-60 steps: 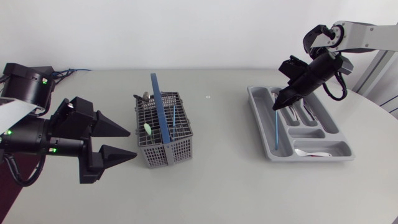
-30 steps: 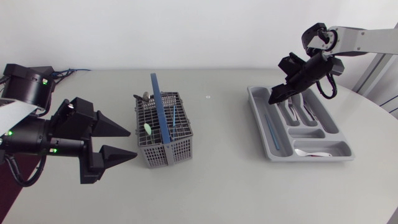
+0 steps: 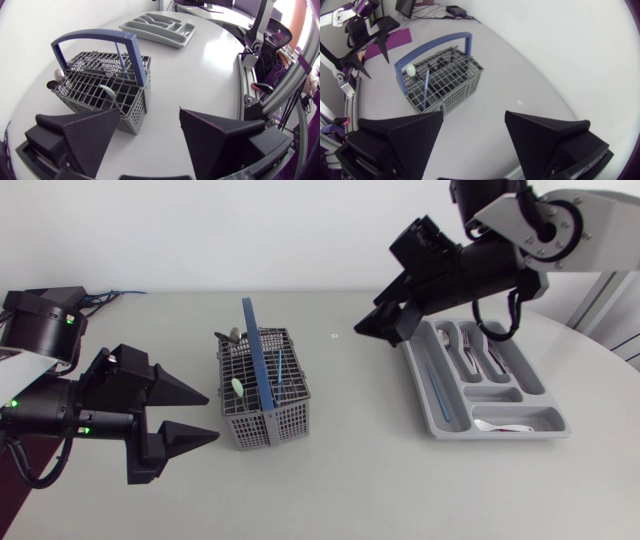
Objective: Unload the cutlery basket into the drawer organizer.
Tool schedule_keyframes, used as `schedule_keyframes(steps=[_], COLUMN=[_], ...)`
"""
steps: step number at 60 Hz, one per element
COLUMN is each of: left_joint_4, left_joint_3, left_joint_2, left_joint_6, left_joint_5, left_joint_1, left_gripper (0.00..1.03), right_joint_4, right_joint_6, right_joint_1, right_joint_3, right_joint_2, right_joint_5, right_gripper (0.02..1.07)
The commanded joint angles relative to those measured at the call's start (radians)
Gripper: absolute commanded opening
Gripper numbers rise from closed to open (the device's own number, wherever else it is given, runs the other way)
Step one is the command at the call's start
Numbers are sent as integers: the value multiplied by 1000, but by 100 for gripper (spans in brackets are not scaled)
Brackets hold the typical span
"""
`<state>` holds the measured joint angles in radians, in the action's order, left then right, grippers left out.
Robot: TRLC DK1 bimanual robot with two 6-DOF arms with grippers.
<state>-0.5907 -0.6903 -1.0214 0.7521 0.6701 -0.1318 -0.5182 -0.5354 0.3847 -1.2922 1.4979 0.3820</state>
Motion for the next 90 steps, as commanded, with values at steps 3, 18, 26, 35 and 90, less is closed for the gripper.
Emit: schedule_keyframes(steps=[3, 18, 26, 35, 90], left_joint_4=[12, 17, 25, 37, 89], left_joint_3=[37, 44, 46, 49, 57], left_joint_2=[17, 20, 21, 21, -11], left_joint_6=[-2, 3, 4, 4, 15], left_joint_5=[-7, -7, -7, -7, -7], left_joint_1=[12, 24, 37, 47, 67], left_gripper=[98, 98, 98, 98, 98], right_joint_4=[50, 144, 187, 225, 277], right_joint_6=[3, 58, 86, 112, 190], right_joint_1=[75, 155, 171, 184, 238], right_joint_3=[77, 77, 56, 33, -93], right_joint_2=[5, 107, 167, 214, 392], right_joint_5=[21, 69, 89, 112, 130], right_gripper=[92, 92, 92, 91, 9])
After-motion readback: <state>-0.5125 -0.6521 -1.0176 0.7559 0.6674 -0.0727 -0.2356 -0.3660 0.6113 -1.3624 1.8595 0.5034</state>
